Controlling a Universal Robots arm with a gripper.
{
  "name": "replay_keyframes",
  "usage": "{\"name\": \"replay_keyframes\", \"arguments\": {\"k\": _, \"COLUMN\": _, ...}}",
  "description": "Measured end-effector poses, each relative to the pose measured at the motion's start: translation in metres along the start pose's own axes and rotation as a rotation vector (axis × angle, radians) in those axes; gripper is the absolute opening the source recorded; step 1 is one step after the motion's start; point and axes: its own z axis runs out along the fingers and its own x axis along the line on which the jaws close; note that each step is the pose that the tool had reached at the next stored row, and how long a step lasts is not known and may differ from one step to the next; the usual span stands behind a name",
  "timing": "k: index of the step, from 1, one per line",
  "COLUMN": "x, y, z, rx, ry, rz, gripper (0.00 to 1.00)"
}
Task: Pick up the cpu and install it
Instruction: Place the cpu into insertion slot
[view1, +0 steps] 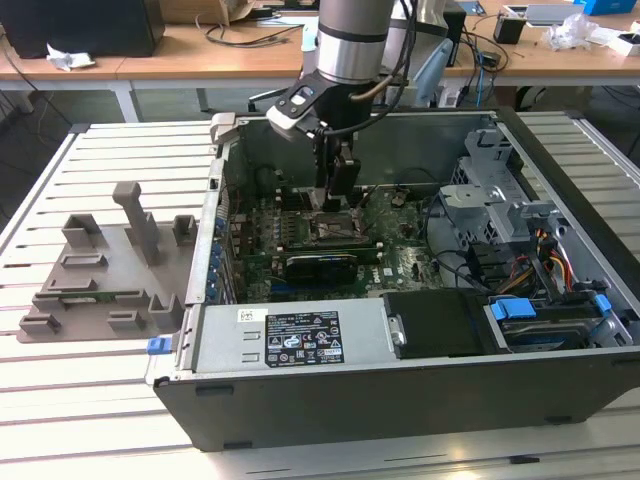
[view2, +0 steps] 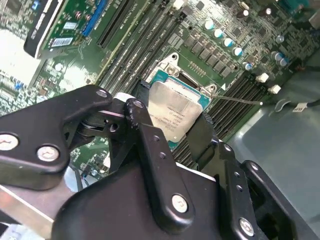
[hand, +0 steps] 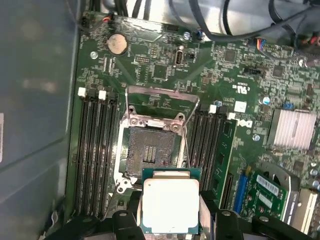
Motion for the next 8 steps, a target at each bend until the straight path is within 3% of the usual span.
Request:
{"name": "replay_keyframes", "arguments": {"k": 3, "x": 0.0, "y": -0.0001, "z": 0.0002, "rx": 0.0023, "ry": 0.0038, "rz": 0.037, "gripper": 0.54}}
{"name": "replay_keyframes", "arguments": {"k": 7, "x": 0.0, "y": 0.0, "z": 0.0002, "rx": 0.0023, "ry": 0.0042, "rz": 0.039, "gripper": 0.54}}
{"name": "replay_keyframes", "arguments": {"k": 8, "x": 0.0, "y": 0.0, "z": 0.0002, "rx": -0.0015, "ry": 0.0038, "rz": 0.04, "gripper": 0.54}}
